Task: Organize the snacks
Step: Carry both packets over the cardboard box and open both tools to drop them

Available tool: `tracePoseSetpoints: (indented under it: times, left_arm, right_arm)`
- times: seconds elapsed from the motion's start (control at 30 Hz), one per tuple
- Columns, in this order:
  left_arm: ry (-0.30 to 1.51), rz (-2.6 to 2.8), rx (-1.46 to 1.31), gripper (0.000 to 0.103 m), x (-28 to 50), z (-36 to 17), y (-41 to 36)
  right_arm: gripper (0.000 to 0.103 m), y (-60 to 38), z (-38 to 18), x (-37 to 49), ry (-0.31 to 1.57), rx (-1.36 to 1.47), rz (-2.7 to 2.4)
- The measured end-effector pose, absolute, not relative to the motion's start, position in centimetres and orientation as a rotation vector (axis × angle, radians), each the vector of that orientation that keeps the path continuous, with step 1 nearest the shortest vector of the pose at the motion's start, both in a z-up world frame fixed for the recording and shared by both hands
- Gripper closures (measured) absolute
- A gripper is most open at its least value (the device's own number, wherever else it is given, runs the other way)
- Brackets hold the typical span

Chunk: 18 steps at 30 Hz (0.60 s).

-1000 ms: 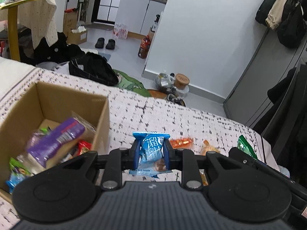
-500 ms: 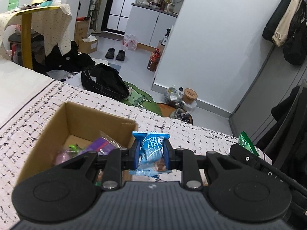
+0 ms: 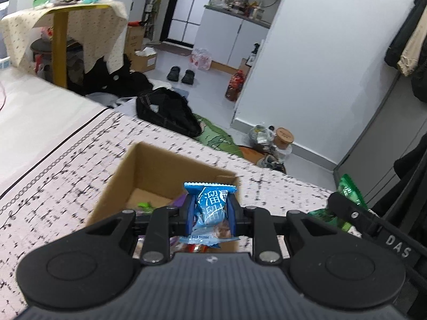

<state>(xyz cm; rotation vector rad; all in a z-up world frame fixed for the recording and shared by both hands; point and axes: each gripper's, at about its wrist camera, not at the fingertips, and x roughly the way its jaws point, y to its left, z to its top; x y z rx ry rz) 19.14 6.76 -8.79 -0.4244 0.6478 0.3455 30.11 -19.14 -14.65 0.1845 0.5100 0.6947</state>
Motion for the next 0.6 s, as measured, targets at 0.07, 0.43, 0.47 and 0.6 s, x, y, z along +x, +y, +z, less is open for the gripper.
tracePoseSetpoints:
  times: [0.07,0.43,0.47,0.6]
  left_arm:
    - [0.657,0.362,-0.437,0.079,18.8,-9.2,7.5]
    - [0.713,0.41,-0.479,0.079,17.7,-11.2,10.6]
    - [0.718,0.41,-0.48,0.079,17.7,-11.3,10.7]
    - [0.716,0.414,-0.481,0.076,17.6,-11.1,11.2]
  right_arm:
    - [0.068,-18.9,-14.5,30.0,0.512,0.183,0.703]
    - [0.068,-16.2,-14.8,29.2,0.554,0.17,0.797]
    - [0.068,-15.9,-14.8,29.1,0.56,0.168,0.807]
    - [0.068,-14.8,-14.5,29.0,0.563,0.155,0.832]
